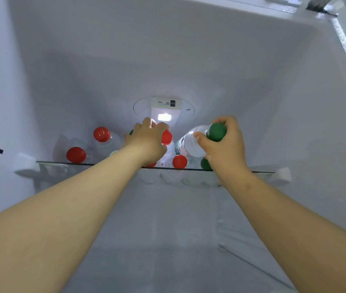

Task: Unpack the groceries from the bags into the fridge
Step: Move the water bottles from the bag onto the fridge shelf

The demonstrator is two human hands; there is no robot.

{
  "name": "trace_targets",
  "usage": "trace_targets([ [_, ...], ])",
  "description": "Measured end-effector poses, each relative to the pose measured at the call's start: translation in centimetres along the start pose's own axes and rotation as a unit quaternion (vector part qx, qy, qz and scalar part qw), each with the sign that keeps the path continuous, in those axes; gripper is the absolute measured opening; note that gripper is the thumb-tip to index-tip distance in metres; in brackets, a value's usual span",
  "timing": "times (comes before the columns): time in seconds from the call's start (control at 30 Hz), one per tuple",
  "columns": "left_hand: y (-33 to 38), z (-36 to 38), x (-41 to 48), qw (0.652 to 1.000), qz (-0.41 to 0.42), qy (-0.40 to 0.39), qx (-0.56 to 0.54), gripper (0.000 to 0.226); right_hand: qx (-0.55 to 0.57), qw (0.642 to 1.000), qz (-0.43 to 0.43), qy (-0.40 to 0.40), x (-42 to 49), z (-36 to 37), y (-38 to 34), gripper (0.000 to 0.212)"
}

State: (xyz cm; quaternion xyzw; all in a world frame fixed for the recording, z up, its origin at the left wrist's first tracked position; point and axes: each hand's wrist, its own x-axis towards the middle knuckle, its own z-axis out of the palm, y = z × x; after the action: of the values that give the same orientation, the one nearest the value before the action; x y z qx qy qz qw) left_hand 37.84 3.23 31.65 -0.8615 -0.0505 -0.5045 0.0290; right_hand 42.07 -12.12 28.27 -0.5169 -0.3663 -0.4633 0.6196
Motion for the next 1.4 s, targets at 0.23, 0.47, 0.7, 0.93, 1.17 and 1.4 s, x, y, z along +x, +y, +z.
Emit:
trace_targets([
  [0.23,-1.9,-1.0,-0.9,0.994,0.092,-0.05,-0.022,0.059,-0.237,0.969,-0.038,-0.064,2.3,1.3,0.4,0.022],
  [0.47,-2.1,-0.9,-1.1,0.997,0.061,-0.052,0.003,0.059,-0.438,0.869,0.01,-0.23,3.8,3.6,1.6,0.034],
  [0.7,-2.0,-1.1,-1.5,0.998,0.051,-0.034,0.024,0.059,-0.367,0.92,-0.081,-0.109,3.4,3.2,1.2,0.038],
  [0.93,-2.3,-1.2,-1.7,0.999,0.013,0.022,0.047,0.051,-0.44,0.883,-0.103,-0.13,2.6,2.9,0.7,0.033],
  [1.17,-2.1,-1.3,-1.6,0.998,-0.01,-0.033,0.057,0.051,-0.438,0.883,-0.067,-0.157,1.4,1.9,0.6,0.035],
  [1.4,-2.0,-1.3,-2.6,1.0,-0.016,-0.021,0.004,0.044,-0.415,0.89,-0.017,-0.187,-0.9,1.1,-0.2,0.037],
])
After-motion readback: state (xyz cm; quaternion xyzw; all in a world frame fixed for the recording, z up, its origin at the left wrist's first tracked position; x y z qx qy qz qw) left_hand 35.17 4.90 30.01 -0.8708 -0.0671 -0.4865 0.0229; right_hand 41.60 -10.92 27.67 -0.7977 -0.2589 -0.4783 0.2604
